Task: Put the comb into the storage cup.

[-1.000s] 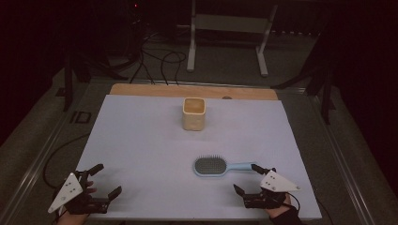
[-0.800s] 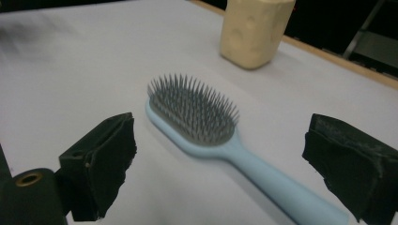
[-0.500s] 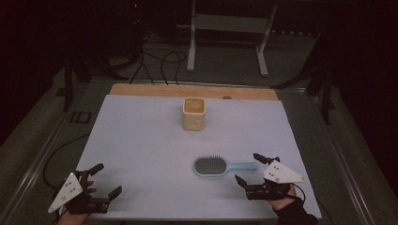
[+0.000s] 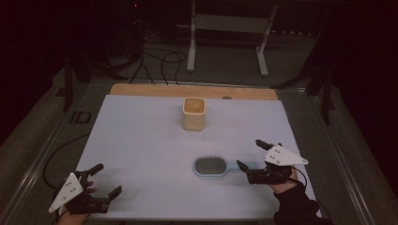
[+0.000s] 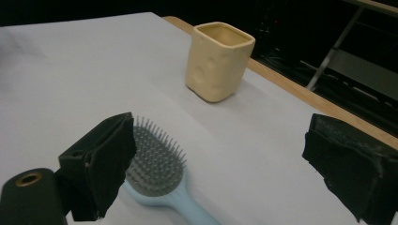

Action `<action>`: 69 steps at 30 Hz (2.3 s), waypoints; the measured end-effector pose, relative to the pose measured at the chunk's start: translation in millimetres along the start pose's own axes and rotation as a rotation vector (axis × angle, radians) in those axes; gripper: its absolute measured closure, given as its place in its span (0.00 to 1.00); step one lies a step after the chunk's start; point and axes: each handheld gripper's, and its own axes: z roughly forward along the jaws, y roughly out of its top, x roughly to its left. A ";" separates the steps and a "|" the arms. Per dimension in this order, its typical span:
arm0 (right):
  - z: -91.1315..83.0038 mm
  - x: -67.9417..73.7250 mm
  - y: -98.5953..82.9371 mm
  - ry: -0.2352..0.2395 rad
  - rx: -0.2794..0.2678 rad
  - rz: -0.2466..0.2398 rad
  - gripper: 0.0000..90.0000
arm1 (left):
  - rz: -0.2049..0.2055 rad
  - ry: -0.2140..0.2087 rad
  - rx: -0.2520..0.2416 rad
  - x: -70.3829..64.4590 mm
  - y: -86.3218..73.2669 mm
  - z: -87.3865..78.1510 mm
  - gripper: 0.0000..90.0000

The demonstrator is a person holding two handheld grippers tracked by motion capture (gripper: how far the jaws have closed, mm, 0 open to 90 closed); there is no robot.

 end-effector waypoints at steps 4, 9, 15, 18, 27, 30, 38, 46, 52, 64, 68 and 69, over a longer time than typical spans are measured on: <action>7.3 -5.1 3.1 0.003 0.019 -0.003 0.10 | 0.001 0.005 -0.001 -0.4 0.3 -0.8 0.00; 17.0 -10.6 5.5 0.007 0.044 0.011 0.10 | 0.005 0.002 0.005 -0.7 0.1 -0.6 0.00; 29.1 -16.3 3.4 0.012 0.089 0.020 0.10 | 0.003 0.005 0.003 -0.4 0.1 -1.0 0.00; 35.3 -19.4 0.1 0.018 0.115 0.026 0.10 | 0.004 0.002 0.007 -0.3 0.1 -0.7 0.00; 55.2 -25.1 -13.7 0.046 0.196 0.069 0.10 | 0.008 0.004 0.004 -0.8 0.6 -1.5 0.00; 61.0 -27.7 -18.9 0.049 0.223 0.081 0.15 | 0.004 0.003 0.006 -0.5 0.3 -1.2 0.00; 71.5 -34.2 -27.7 0.060 0.304 0.107 0.26 | 0.005 0.004 0.007 -0.6 0.2 -1.6 0.00; 75.9 -40.1 -33.6 0.038 0.416 0.094 0.58 | -0.002 0.001 0.009 0.0 -0.1 -1.3 0.00; 81.9 -41.7 -38.8 0.036 0.488 0.074 0.80 | -0.008 0.001 0.012 0.7 -0.4 -1.2 0.00; 86.1 -43.9 -44.9 0.047 0.611 0.013 1.00 | -0.007 0.003 0.009 0.5 -0.7 -1.9 0.00; 87.1 -41.6 -45.6 0.049 0.637 -0.021 1.00 | -0.007 0.003 0.011 0.6 -1.0 -1.9 0.00; 87.2 -41.3 -45.7 0.055 0.641 -0.025 1.00 | -0.009 0.003 0.010 0.7 -1.0 -1.8 0.00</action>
